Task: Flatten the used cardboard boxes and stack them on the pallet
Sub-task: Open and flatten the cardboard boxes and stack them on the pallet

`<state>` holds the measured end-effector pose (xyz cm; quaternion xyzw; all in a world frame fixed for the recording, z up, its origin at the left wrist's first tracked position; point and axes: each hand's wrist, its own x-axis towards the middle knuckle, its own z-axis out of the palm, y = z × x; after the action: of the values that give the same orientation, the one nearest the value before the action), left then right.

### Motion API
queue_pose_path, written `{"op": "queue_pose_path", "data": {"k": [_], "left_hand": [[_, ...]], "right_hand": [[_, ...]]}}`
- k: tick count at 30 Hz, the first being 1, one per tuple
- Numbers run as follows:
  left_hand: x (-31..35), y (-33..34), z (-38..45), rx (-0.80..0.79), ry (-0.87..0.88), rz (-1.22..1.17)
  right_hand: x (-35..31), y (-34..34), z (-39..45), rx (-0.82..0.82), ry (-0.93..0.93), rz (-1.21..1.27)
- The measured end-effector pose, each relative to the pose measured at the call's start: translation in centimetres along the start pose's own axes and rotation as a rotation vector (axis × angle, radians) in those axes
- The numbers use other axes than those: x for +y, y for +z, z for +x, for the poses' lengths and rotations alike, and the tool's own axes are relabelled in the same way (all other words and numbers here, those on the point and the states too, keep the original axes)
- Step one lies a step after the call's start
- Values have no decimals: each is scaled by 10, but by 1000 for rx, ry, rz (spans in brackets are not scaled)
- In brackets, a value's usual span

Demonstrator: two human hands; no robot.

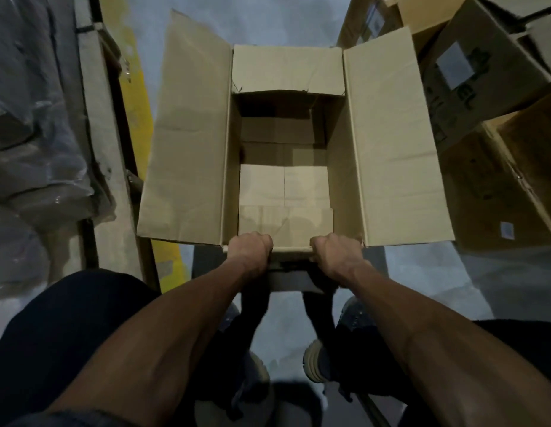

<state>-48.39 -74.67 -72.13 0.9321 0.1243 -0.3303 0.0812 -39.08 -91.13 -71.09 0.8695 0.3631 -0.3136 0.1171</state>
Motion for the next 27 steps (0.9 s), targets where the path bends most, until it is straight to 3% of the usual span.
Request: {"op": "queue_pose_path", "data": {"k": [7, 17, 21, 23, 25, 27], "left_hand": [[2, 5, -8, -14, -19, 18], [1, 34, -59, -161, 39, -47], [-2, 28, -58, -254, 46, -84], [-6, 23, -53, -277, 42, -167], [-10, 13, -44, -286, 31, -316], [-13, -1, -31, -258, 10, -459]], "right_hand": [[-4, 3, -7, -7, -12, 12], [-27, 28, -59, -145, -30, 114], [-19, 11, -58, -259, -7, 325], [-12, -3, -55, -181, 56, 540], [-1, -18, -47, 82, 173, 627], [13, -28, -36, 351, 330, 547]]}}
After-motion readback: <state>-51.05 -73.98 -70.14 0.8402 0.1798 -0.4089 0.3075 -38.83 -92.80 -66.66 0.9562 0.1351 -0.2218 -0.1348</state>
